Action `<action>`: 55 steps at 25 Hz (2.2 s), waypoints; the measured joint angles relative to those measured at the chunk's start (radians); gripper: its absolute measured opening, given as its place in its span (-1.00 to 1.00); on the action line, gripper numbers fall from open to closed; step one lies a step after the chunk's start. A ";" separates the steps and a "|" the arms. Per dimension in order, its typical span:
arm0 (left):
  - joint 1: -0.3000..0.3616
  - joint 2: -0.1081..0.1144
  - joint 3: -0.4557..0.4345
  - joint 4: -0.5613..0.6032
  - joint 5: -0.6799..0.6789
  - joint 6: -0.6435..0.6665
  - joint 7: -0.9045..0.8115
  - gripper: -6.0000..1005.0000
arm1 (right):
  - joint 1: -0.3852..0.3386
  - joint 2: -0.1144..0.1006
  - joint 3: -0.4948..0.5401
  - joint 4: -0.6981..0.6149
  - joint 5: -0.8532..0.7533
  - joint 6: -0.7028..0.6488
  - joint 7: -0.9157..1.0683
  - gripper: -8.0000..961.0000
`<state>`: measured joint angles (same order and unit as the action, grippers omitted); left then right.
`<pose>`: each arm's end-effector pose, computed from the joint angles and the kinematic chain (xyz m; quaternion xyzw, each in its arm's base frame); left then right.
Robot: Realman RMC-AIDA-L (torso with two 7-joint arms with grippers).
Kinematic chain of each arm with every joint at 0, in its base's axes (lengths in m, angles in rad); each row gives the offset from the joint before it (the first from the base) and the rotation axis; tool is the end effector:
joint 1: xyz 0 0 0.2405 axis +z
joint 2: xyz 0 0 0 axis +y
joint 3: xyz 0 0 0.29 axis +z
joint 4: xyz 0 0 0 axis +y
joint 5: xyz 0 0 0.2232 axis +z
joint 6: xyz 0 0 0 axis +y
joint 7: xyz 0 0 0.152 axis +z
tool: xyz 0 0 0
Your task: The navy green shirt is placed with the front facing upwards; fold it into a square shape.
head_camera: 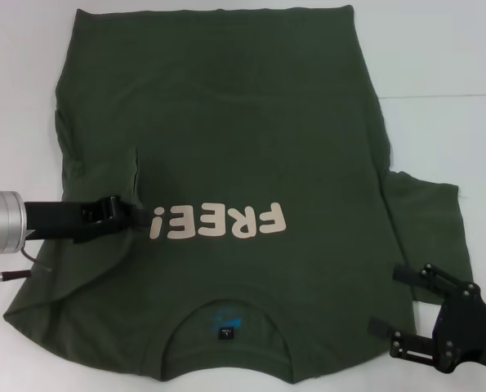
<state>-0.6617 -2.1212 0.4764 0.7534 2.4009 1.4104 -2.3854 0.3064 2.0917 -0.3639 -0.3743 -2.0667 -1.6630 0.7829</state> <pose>-0.3004 0.3995 -0.0177 -0.7441 -0.6302 -0.1823 0.1262 0.3658 0.2497 -0.0473 -0.9055 0.1715 0.3103 0.2332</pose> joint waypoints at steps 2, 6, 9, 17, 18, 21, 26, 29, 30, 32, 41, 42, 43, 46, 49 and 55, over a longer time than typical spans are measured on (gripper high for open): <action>0.005 -0.002 -0.003 -0.003 -0.001 -0.015 0.000 -0.98 | 0.000 0.000 0.000 0.001 0.000 0.000 0.000 0.93; 0.018 0.001 -0.011 -0.004 -0.020 -0.029 0.011 -0.84 | 0.000 0.000 0.000 0.002 0.001 0.001 0.000 0.93; 0.037 0.006 -0.014 -0.004 -0.070 -0.033 0.048 -0.64 | 0.000 0.001 0.000 0.002 0.001 0.002 -0.001 0.93; 0.136 0.044 -0.028 0.002 -0.325 0.101 0.264 -0.21 | 0.002 -0.001 0.003 -0.003 0.024 -0.022 0.080 0.93; 0.149 0.052 -0.044 0.005 -0.346 0.141 0.283 -0.12 | 0.004 -0.002 0.003 -0.007 0.033 -0.031 0.109 0.93; 0.169 0.067 -0.121 0.009 -0.353 0.242 0.307 0.12 | 0.015 -0.007 0.004 -0.039 0.053 -0.060 0.233 0.93; 0.188 0.112 -0.216 0.002 -0.300 0.393 0.285 0.49 | 0.055 -0.010 -0.004 -0.141 0.053 -0.076 0.534 0.93; 0.197 0.118 -0.220 0.000 -0.274 0.495 0.368 0.62 | 0.099 -0.030 -0.026 -0.212 0.034 -0.084 0.761 0.93; 0.204 0.114 -0.215 0.001 -0.273 0.529 0.426 0.62 | 0.111 -0.040 -0.036 -0.232 0.028 -0.089 0.828 0.93; 0.224 0.101 -0.194 0.010 -0.273 0.562 0.541 0.62 | 0.139 -0.063 -0.058 -0.264 0.017 -0.112 0.962 0.93; 0.268 0.063 -0.137 0.064 -0.155 0.512 0.883 0.62 | 0.241 -0.180 -0.076 -0.322 -0.134 -0.104 1.436 0.92; 0.268 0.062 -0.137 0.065 -0.146 0.499 0.897 0.62 | 0.249 -0.191 -0.077 -0.322 -0.154 -0.095 1.467 0.92; 0.270 0.060 -0.137 0.066 -0.139 0.480 0.917 0.62 | 0.256 -0.202 -0.077 -0.323 -0.178 -0.084 1.497 0.92; 0.280 0.051 -0.140 0.072 -0.136 0.418 0.981 0.62 | 0.274 -0.237 -0.078 -0.325 -0.243 -0.052 1.580 0.92; 0.292 0.039 -0.140 0.081 -0.138 0.367 1.045 0.62 | 0.285 -0.268 -0.078 -0.325 -0.271 -0.044 1.641 0.92; 0.294 0.043 -0.144 0.085 -0.145 0.399 1.120 0.62 | 0.298 -0.334 -0.125 -0.338 -0.284 -0.050 1.772 0.92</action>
<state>-0.3678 -2.0783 0.3328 0.8386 2.2559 1.8092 -1.2649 0.6046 1.7576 -0.4892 -0.7121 -2.3505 -1.7135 2.5548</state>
